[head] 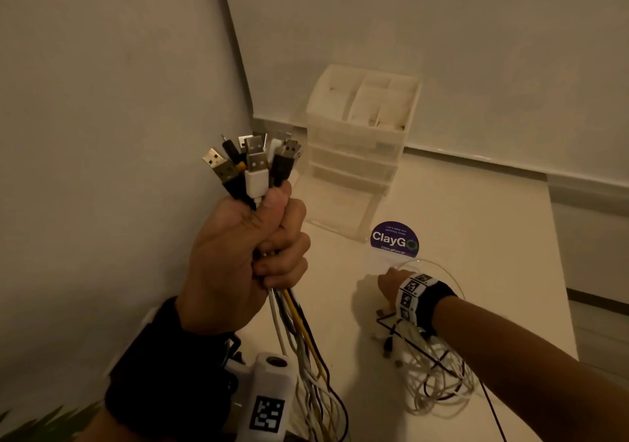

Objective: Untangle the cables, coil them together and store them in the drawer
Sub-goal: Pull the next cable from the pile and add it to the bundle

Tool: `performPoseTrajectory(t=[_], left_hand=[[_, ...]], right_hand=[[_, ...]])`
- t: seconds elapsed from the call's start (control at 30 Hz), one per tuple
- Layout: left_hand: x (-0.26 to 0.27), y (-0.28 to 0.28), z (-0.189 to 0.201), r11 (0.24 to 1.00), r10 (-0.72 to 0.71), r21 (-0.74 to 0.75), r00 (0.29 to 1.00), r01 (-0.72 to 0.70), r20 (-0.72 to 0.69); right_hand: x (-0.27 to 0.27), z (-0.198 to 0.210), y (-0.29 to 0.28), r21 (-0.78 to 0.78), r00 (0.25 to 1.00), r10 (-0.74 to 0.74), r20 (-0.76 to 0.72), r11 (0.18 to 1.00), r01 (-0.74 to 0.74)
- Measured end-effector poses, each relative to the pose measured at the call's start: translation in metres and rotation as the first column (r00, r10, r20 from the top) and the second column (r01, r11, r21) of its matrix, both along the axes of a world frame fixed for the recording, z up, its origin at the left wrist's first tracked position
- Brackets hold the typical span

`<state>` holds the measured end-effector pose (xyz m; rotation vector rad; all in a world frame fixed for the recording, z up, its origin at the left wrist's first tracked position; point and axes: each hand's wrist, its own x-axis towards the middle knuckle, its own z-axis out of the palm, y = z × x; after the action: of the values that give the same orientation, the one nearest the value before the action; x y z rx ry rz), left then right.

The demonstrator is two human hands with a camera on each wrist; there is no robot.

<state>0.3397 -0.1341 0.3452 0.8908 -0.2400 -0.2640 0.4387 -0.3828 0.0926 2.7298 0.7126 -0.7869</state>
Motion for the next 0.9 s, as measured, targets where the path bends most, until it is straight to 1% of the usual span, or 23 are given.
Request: performPoseTrajectory(t=[0.13,0.27,0.33,0.43,0.47,0.5,0.53,0.6,0.8,0.9], left_hand=[[0.006,-0.001,-0.003,1.0,0.007,0.001,1.0,-0.007,-0.01],[0.009,0.0,-0.005,1.0,0.001,-0.004,1.0,-0.001,-0.012],[0.012,-0.001,-0.006,1.0,-0.005,-0.01,1.0,0.005,-0.007],[0.015,-0.002,-0.008,1.0,-0.018,-0.023,1.0,0.018,-0.01],[0.016,-0.002,-0.009,0.999,-0.023,-0.03,1.0,0.022,-0.012],[0.016,-0.001,-0.009,0.999,-0.026,-0.036,1.0,0.026,-0.012],[0.017,-0.001,-0.01,0.999,-0.029,-0.04,1.0,0.029,-0.011],[0.017,-0.001,-0.011,0.999,-0.03,-0.034,1.0,0.029,-0.007],[0.016,0.0,-0.012,0.999,-0.028,-0.019,1.0,0.027,-0.01],[0.016,0.001,-0.012,1.0,-0.028,-0.007,1.0,0.028,-0.004]], right_hand=[[-0.004,0.001,0.01,-0.048,0.999,0.043,-0.012,0.998,-0.043],[-0.007,-0.009,0.006,-0.014,0.998,0.039,-0.058,0.999,-0.04],[-0.009,-0.016,0.0,0.016,0.998,-0.04,-0.055,0.999,0.041],[-0.008,-0.017,-0.003,0.096,0.969,-0.221,-0.106,0.968,0.231],[-0.006,-0.017,-0.003,0.125,0.957,-0.255,-0.138,0.954,0.273],[-0.005,-0.018,-0.003,0.149,0.953,-0.261,-0.155,0.947,0.284],[-0.006,-0.019,-0.004,0.156,0.953,-0.257,-0.159,0.947,0.281],[-0.009,-0.024,-0.004,0.115,0.962,-0.234,-0.144,0.961,0.251],[-0.025,-0.03,0.004,0.059,0.991,-0.078,-0.11,0.995,0.085],[-0.024,-0.032,0.004,0.033,0.994,-0.037,-0.101,0.999,0.041]])
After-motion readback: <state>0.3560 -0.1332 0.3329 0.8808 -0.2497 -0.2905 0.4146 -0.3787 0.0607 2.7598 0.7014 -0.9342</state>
